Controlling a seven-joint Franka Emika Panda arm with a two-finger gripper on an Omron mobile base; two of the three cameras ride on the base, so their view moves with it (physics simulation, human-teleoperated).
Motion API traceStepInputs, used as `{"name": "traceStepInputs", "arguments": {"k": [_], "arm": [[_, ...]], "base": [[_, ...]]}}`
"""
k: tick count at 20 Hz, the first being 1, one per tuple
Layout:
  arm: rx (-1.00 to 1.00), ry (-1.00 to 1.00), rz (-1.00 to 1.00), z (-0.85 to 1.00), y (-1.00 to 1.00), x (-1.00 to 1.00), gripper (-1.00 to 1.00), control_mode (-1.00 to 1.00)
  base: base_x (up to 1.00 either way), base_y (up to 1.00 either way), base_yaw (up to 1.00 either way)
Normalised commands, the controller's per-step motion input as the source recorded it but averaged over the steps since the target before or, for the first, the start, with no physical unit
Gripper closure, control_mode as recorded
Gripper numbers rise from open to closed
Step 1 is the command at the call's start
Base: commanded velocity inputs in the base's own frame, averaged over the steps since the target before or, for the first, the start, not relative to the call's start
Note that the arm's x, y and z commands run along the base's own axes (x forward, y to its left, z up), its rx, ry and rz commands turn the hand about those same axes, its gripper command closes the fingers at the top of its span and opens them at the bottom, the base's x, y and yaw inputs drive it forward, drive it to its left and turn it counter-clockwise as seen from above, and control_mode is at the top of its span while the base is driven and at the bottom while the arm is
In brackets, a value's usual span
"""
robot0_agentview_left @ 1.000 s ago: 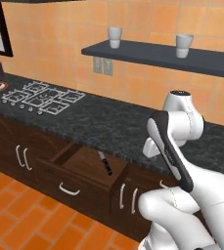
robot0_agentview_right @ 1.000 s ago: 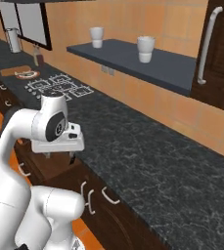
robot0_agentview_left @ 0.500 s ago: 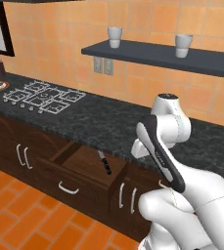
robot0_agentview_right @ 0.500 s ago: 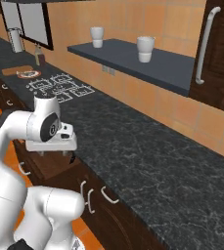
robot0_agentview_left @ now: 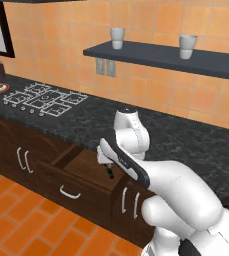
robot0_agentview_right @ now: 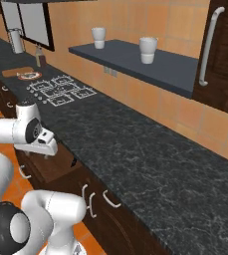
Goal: Pick up the knife from the drawer and place it on the cutting board. Then place the meat from the plate to the cutting board.
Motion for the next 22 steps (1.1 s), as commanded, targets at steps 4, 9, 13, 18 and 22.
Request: {"name": "traceStepInputs", "arguments": {"k": [4, 9, 13, 18, 22], "arm": [[0.00, 0.03, -0.23, -0.50, 0.80, 0.35, -1.00, -1.00], [0.00, -0.01, -0.15, -0.03, 0.26, 0.35, -1.00, -1.00], [0.00, 0.00, 0.00, -0.05, -0.03, 0.05, -1.00, -1.00], [0.00, 0.02, -0.06, -0.49, 0.07, 0.48, -1.00, -1.00], [0.00, 0.07, -0.05, -0.40, 0.20, 0.60, -1.00, -1.00]], "base": [[0.00, 0.00, 0.00], [0.00, 0.00, 0.00], [0.00, 0.00, 0.00], [0.00, 0.00, 0.00], [0.00, 0.00, 0.00]]}}
